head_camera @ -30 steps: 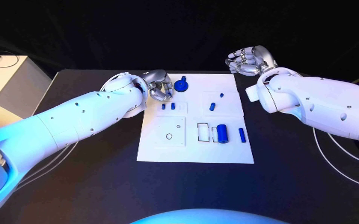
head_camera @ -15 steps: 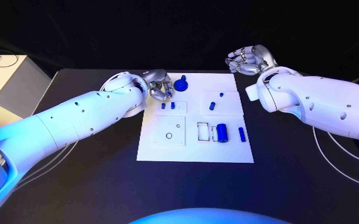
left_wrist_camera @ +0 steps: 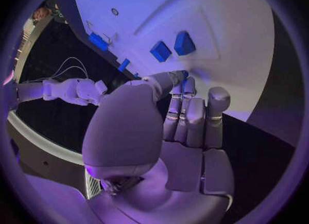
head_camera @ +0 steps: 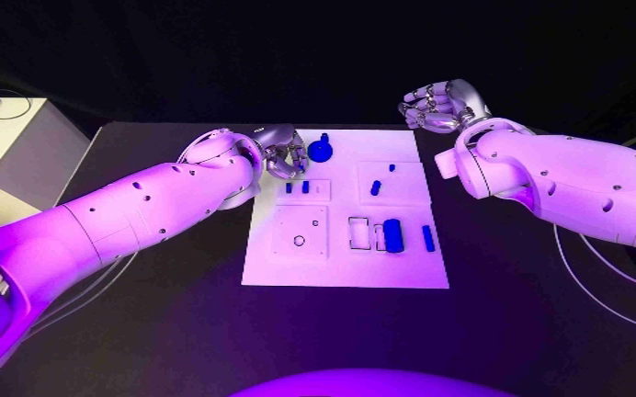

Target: Assemble the parts on the task board

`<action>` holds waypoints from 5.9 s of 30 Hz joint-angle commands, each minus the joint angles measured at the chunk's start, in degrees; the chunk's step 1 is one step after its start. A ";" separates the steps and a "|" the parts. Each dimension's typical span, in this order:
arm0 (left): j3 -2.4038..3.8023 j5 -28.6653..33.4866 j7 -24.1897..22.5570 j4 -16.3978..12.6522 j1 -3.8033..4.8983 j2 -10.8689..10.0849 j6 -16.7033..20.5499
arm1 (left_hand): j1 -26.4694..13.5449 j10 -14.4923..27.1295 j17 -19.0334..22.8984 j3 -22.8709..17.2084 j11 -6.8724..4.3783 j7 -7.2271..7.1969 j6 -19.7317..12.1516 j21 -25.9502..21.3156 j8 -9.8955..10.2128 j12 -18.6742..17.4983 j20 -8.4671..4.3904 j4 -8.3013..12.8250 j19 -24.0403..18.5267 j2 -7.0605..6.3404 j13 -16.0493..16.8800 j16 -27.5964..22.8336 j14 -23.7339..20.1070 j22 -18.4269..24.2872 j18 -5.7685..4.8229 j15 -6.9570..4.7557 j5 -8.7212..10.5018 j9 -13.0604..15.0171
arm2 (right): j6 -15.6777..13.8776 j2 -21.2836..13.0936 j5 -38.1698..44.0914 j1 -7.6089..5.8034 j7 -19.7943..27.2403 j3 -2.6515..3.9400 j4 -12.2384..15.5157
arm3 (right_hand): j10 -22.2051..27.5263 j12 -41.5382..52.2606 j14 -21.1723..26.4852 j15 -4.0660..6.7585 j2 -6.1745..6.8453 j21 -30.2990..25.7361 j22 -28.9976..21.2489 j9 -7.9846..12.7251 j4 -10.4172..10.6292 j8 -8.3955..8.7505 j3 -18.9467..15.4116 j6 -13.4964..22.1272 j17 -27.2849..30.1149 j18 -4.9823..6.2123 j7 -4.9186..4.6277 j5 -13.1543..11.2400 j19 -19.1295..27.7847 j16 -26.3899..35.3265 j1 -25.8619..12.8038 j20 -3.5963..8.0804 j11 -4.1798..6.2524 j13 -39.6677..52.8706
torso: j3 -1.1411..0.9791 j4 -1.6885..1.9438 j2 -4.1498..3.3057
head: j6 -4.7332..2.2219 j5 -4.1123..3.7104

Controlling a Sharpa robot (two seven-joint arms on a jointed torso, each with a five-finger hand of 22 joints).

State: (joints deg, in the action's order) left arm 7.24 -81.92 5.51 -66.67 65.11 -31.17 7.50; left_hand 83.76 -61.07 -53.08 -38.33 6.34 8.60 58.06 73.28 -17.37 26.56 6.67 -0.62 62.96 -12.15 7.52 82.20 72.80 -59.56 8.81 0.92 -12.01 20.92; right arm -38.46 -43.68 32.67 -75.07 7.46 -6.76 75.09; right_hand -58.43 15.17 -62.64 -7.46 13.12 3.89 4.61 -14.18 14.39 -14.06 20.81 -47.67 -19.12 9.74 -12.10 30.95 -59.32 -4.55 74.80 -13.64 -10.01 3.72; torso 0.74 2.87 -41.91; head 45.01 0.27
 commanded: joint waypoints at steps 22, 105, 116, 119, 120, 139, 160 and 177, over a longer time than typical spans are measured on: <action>-0.87 -1.71 0.73 0.08 -0.11 0.59 -2.64 | -2.68 -1.86 0.06 2.39 -1.73 -0.14 -0.19 -1.40 1.75 -1.16 0.33 -0.33 -1.58 -1.26 1.04 0.61 -0.29 2.00 -0.76 0.17 -0.19 -0.03 | 0.81 0.00 0.55 0.02 0.71 0.02 -0.01 | 0.04 -0.27 0.31 0.04 0.19 0.08 -0.07 0.07 -0.19 0.33 0.13 0.11 0.06 0.80 -1.67 0.33 0.41 0.21 0.23 -0.08 0.03 -0.05 | -0.05 0.00 0.02 | 0.31 -0.10; 6.20 57.72 -20.89 -5.00 -3.92 -12.59 -2.04 | -7.44 9.60 27.06 9.56 0.55 1.85 -7.39 -18.93 3.78 7.21 2.45 -7.52 -12.28 -1.22 5.56 -11.52 -17.29 19.47 1.81 2.33 0.80 -1.10 | 21.14 -2.05 52.34 1.23 -11.88 -0.02 0.46 | -12.42 -11.47 -24.50 8.30 2.65 53.69 45.50 0.61 -10.31 3.09 9.42 -10.84 -39.47 -3.43 3.38 -11.44 -22.76 -55.79 3.64 9.41 5.73 0.18 | 0.13 0.14 0.08 | -2.21 -5.46; 7.81 69.42 -26.62 -12.20 -6.85 -17.50 -1.58 | -4.60 7.15 27.33 11.53 0.07 1.47 -6.41 -21.50 2.74 5.58 1.89 -8.19 -10.16 -0.60 4.23 -12.76 -16.83 21.57 1.80 1.83 0.44 -0.84 | 22.05 -0.45 60.95 2.66 -15.32 -0.22 0.01 | -8.39 -11.62 -24.27 7.70 3.34 62.53 55.70 -0.26 -9.88 3.38 9.17 -9.94 -47.16 -4.50 3.50 -13.50 -23.74 -66.62 2.64 8.68 4.98 0.02 | 0.17 0.11 -0.01 | -2.27 -5.71; 7.96 70.52 -27.38 -13.52 -7.19 -18.15 -0.95 | -4.51 7.10 27.33 11.54 0.05 1.47 -6.38 -21.54 2.71 5.53 1.87 -8.19 -10.10 -0.57 4.19 -12.79 -16.80 21.61 1.80 1.82 0.43 -0.83 | 22.21 0.01 61.81 3.06 -15.73 -0.26 0.02 | -8.16 -11.60 -24.22 7.67 3.33 62.65 55.82 -0.32 -9.87 3.37 9.00 -9.94 -47.24 -4.49 3.49 -13.61 -23.69 -66.88 2.62 8.63 4.95 0.03 | 0.15 0.08 -0.03 | -2.12 -5.57; 7.98 70.65 -27.48 -13.75 -7.24 -18.25 -0.85 | -4.37 7.01 27.34 11.56 0.04 1.47 -6.35 -21.61 2.68 5.43 1.83 -8.17 -10.01 -0.54 4.13 -12.84 -16.77 21.67 1.80 1.80 0.43 -0.83 | 22.25 0.11 61.96 3.13 -15.81 -0.27 0.02 | -8.03 -11.60 -24.20 7.66 3.30 62.71 55.89 -0.34 -9.87 3.37 8.94 -9.93 -47.27 -4.48 3.49 -13.64 -23.67 -66.99 2.64 8.61 4.94 0.03 | 0.15 0.07 -0.04 | -2.09 -5.59; 8.15 71.38 -27.69 -16.10 -7.63 -19.33 0.08 | -4.04 6.92 27.38 11.62 0.11 1.60 -6.44 -21.82 2.72 5.06 1.75 -8.21 -9.77 -0.44 3.91 -13.03 -16.72 21.85 1.79 1.80 0.38 -0.89 | 21.94 2.16 62.81 4.16 -16.80 -0.38 -0.75 | -9.59 -11.16 -23.72 7.79 1.27 64.57 58.17 -1.43 -9.40 2.27 12.39 -11.96 -47.40 -4.53 3.71 -15.80 -23.34 -69.11 3.81 8.43 5.23 0.22 | 0.06 0.07 -0.02 | -1.89 -5.35; 8.15 70.97 -26.89 -16.50 -7.64 -19.59 0.51 | -3.42 6.94 27.42 11.74 0.27 1.82 -6.76 -22.12 2.87 4.52 1.71 -8.08 -9.45 -0.50 3.60 -13.30 -16.65 22.10 1.76 1.89 0.36 -1.00 | 24.17 3.44 64.28 4.96 -18.62 -0.44 -0.84 | -12.08 -11.27 -23.46 8.28 0.05 66.24 60.35 -3.17 -10.93 0.47 15.79 -13.99 -46.92 -4.75 4.33 -17.63 -23.23 -70.30 4.31 8.76 5.88 0.22 | 0.07 0.04 0.03 | -1.55 -5.17; 8.15 70.74 -26.53 -16.49 -7.64 -19.76 0.77 | -2.88 6.89 27.43 11.74 0.33 1.92 -6.90 -22.28 2.93 4.24 1.71 -7.90 -9.25 -0.45 3.44 -13.45 -16.61 22.23 1.75 1.92 0.33 -1.07 | 21.83 3.42 66.19 5.17 -19.69 -0.51 0.78 | -11.99 -11.18 -23.24 8.20 1.17 66.66 61.09 -3.87 -11.34 0.06 16.29 -14.28 -46.35 -4.80 4.39 -16.34 -23.02 -70.63 3.35 8.62 5.85 0.19 | 0.04 0.04 0.03 | -1.46 -4.97</action>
State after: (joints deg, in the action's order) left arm 15.32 -11.21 -20.84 -83.01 57.47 -50.96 8.20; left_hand 80.41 -53.98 -25.71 -26.88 6.65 10.23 51.30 51.35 -14.44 31.03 8.51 -8.61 53.35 -12.52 11.03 68.95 55.79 -37.41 10.19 2.78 -11.34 19.93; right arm -18.18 -40.71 98.12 -70.74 -13.08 -6.74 75.28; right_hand -69.67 3.85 -84.03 0.43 14.18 70.33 65.50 -18.00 3.24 -13.76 37.03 -61.55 -65.45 6.00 -7.71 14.43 -82.67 -75.00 78.27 -5.05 -4.26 3.61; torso 0.80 2.87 -41.87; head 43.57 -4.72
